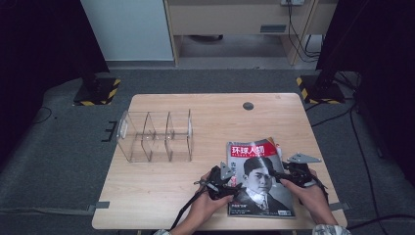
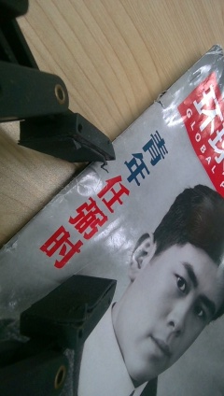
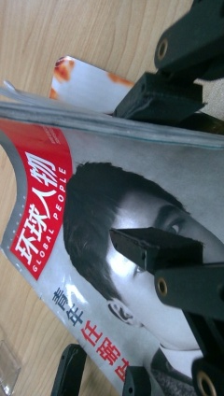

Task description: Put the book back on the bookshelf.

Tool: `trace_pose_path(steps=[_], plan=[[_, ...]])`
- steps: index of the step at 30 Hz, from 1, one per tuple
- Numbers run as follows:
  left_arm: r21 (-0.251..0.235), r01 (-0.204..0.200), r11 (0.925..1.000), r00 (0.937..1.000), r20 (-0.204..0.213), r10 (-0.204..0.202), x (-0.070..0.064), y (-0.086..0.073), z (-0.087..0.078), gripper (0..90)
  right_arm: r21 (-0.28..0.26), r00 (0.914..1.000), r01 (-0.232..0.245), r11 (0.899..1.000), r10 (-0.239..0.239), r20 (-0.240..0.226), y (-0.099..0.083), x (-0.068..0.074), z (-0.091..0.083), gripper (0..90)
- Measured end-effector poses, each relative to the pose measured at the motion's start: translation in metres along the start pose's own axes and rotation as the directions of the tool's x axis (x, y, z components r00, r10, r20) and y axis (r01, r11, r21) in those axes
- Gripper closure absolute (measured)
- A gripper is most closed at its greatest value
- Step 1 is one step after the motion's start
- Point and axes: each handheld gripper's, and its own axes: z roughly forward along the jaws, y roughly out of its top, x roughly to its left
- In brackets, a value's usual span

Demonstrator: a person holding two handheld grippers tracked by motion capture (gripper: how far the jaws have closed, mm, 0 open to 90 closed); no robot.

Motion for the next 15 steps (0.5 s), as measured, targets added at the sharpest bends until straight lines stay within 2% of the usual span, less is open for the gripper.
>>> trace_pose_path(steps=[3,4,5,7,8,11,12,15], plan=[[0.0,0.002,1.0,1.0,-0.002,-0.002,0.0,0.0,0.0,31.8,0.009,0.9999,0.011,1.0,-0.011,0.011,0.001,-0.001,0.0,41.3],[-0.001,0.003,1.0,1.0,-0.003,-0.003,-0.001,0.0,0.0,32.1,-0.019,0.9998,0.015,1.0,-0.015,0.01,0.002,0.002,-0.004,47.1],[-0.001,0.003,1.0,1.0,-0.003,-0.003,-0.001,0.0,0.0,32.1,-0.019,0.9998,0.015,1.0,-0.015,0.01,0.002,0.002,-0.004,47.1],[-0.001,0.004,1.0,1.0,-0.005,-0.004,-0.001,0.0,0.0,32.3,-0.055,0.9991,0.041,0.998,-0.04,0.009,0.004,0.005,-0.01,56.5],[-0.001,0.004,1.0,1.0,-0.005,-0.004,-0.001,0.0,0.0,32.4,-0.067,0.9991,0.043,0.997,-0.043,0.001,0.004,0.005,-0.011,57.9],[-0.001,0.004,1.0,1.0,-0.005,-0.004,-0.001,0.0,0.0,32.4,-0.076,0.999,0.041,0.996,-0.043,-0.016,0.005,0.006,-0.01,57.6],[-0.001,0.004,1.0,1.0,-0.005,-0.004,-0.001,0.0,0.0,32.4,-0.074,0.9985,0.047,0.996,-0.049,-0.026,0.006,0.007,-0.008,52.9],[-0.001,0.004,1.0,1.0,-0.006,-0.004,-0.001,0.0,0.0,32.4,-0.08,0.9977,0.059,0.995,-0.062,-0.03,0.007,0.01,-0.008,49.4]])
